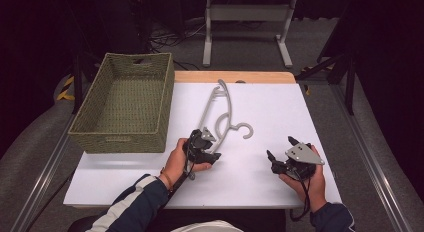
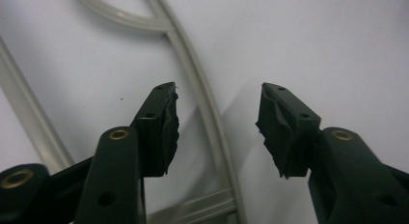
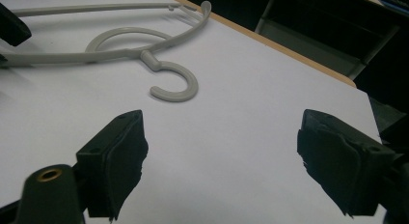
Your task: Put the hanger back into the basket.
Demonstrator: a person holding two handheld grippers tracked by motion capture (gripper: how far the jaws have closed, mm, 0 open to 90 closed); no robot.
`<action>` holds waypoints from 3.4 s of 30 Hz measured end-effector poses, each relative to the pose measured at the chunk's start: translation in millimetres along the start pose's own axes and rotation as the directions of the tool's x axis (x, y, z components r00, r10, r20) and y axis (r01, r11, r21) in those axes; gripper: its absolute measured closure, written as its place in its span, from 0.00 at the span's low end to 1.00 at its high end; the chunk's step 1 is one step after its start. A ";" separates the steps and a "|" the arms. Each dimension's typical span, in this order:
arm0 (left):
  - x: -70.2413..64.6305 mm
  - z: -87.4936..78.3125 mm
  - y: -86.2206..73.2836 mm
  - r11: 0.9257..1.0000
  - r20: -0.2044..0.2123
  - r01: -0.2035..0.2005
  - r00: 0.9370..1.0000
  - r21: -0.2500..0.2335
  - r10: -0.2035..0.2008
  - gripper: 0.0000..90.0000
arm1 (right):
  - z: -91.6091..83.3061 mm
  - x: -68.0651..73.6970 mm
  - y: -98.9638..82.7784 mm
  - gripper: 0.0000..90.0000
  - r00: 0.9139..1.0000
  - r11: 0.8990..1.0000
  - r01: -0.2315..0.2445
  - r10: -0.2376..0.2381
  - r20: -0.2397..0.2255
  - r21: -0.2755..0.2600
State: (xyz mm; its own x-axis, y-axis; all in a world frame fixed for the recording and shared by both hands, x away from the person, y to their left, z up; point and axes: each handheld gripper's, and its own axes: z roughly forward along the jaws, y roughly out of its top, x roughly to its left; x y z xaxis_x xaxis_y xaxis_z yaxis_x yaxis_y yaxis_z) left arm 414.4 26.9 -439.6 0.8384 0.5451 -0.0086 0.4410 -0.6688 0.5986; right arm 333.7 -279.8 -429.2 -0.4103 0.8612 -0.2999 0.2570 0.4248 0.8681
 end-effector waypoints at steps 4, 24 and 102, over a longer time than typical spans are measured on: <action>6.3 3.5 3.5 0.996 0.011 -0.018 1.000 0.089 0.017 0.60 | 1.2 -2.8 -0.6 0.20 1.000 1.000 -0.017 0.017 -0.007 0.015; 10.4 -10.2 -1.4 0.976 0.027 -0.098 0.995 0.195 0.095 0.91 | 0.1 -12.4 -1.3 0.20 0.998 0.998 -0.055 0.054 0.021 0.030; 26.0 -110.5 57.3 0.963 -0.101 -0.101 0.992 -0.249 0.077 0.92 | 0.7 -17.1 -3.0 0.20 0.997 0.997 -0.072 0.071 0.022 0.020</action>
State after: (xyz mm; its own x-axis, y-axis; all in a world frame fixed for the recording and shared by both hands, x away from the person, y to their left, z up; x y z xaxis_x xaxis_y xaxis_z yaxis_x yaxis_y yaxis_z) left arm 426.1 58.6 -317.0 0.8332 0.5400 0.1190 0.2605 -0.5731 0.7770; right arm 340.5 -295.6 -427.0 -0.3717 0.8953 -0.2457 0.3034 0.3673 0.8792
